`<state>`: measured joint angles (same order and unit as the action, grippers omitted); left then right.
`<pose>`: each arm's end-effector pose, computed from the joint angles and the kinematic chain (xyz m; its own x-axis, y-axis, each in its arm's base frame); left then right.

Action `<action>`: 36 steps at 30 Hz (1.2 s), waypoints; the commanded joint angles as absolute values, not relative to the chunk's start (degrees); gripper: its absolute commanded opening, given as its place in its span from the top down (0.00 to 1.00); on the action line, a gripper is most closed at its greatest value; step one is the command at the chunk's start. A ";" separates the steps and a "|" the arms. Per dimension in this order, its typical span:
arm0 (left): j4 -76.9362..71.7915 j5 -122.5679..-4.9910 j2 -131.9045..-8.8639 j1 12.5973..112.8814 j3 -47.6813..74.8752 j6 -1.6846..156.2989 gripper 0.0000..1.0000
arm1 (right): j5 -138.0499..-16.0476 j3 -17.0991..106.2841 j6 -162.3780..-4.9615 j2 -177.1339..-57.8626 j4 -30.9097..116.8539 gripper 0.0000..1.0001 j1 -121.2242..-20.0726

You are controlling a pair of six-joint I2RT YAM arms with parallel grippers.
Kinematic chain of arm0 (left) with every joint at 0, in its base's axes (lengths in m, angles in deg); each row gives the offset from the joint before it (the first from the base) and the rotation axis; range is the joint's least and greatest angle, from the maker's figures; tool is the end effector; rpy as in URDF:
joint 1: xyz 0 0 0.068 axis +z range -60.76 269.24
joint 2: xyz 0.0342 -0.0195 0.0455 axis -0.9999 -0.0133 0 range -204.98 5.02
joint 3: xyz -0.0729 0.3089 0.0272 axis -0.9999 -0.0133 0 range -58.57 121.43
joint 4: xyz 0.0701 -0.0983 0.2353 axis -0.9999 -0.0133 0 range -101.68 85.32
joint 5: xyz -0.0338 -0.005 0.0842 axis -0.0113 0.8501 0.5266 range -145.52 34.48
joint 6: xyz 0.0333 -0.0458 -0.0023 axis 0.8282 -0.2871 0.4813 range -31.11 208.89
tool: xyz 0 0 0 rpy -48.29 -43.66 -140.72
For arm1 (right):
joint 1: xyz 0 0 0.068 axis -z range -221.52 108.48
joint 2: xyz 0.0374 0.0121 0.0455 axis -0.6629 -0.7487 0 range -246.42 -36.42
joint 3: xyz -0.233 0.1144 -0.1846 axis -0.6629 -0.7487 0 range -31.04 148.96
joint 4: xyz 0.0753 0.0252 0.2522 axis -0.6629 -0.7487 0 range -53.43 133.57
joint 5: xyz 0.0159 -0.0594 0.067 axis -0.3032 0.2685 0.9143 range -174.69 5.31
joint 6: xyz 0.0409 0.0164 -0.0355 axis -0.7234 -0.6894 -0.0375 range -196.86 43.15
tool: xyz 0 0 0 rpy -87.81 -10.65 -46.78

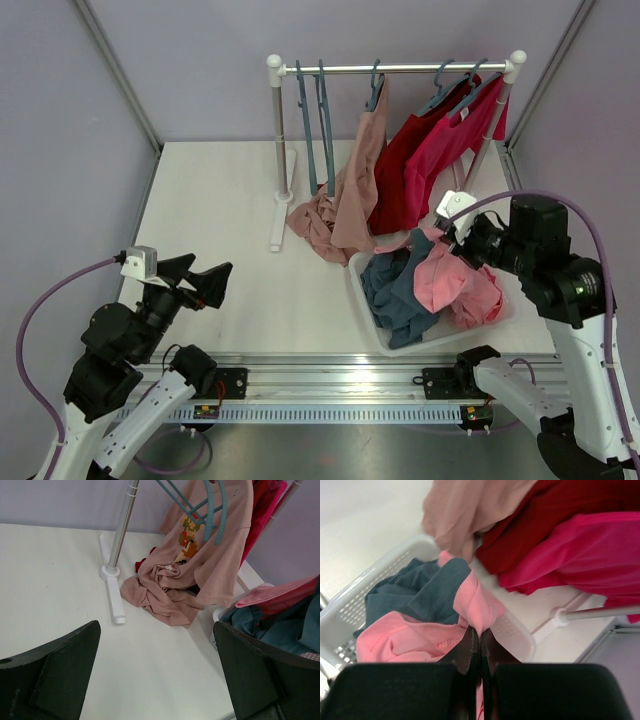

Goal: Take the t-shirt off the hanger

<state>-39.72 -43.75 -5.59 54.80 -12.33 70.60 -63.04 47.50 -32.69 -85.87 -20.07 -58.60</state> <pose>-0.0005 0.0103 0.3652 -0.1129 -0.2950 -0.9488 0.3687 0.8743 -0.3157 0.0883 0.0423 0.4601 0.0038 -0.6763 -0.7366 -0.7818 0.4573 -0.4239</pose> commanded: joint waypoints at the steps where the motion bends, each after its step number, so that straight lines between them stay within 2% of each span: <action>1: -37.90 -44.71 -5.79 54.96 -11.29 71.05 0.01 | -66.93 53.94 -37.47 -87.65 -13.03 1.00 -57.96; 6: -38.16 -44.44 -5.88 54.96 -11.20 71.22 0.01 | -66.76 54.57 -37.05 -88.54 -13.39 1.00 -57.43; 15: -37.64 -44.53 -6.40 54.96 -11.46 71.84 0.01 | -61.23 39.20 -30.02 -83.87 -16.81 1.00 -56.99; 18: -36.76 -45.06 -6.75 54.96 -11.90 71.66 0.01 | -60.87 30.33 -28.87 -86.77 -14.80 1.00 -56.90; 22: -36.32 -45.67 -7.11 54.96 -12.08 71.13 0.01 | -60.34 21.36 -29.22 -97.72 -9.01 0.98 -56.99; 25: -36.75 -45.85 -6.76 54.87 -12.34 70.70 0.01 | -60.78 20.03 -30.44 -107.30 -6.63 0.95 -56.99; 29: -36.93 -46.03 -6.23 54.87 -13.13 70.17 0.01 | -61.75 19.49 -31.24 -112.44 -5.56 0.92 -56.99; 30: -36.84 -46.20 -6.23 54.96 -13.22 70.08 0.01 | -61.84 19.58 -31.07 -112.09 -5.74 0.89 -56.90; 34: -36.76 -46.38 -6.05 54.96 -13.75 69.73 0.01 | -60.87 22.29 -31.50 -104.48 -9.50 0.62 -56.90; 35: -36.76 -46.46 -6.05 54.96 -13.83 69.81 0.01 | -60.87 23.44 -31.85 -102.88 -10.48 0.50 -56.90; 36: -36.76 -46.64 -6.14 54.96 -13.66 69.81 0.01 | -60.87 24.67 -32.99 -101.47 -11.27 0.45 -56.82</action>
<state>-39.24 -45.08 -6.03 54.80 -13.54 70.38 -61.53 19.83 -31.75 -107.42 -9.03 -57.14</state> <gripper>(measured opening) 0.987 0.499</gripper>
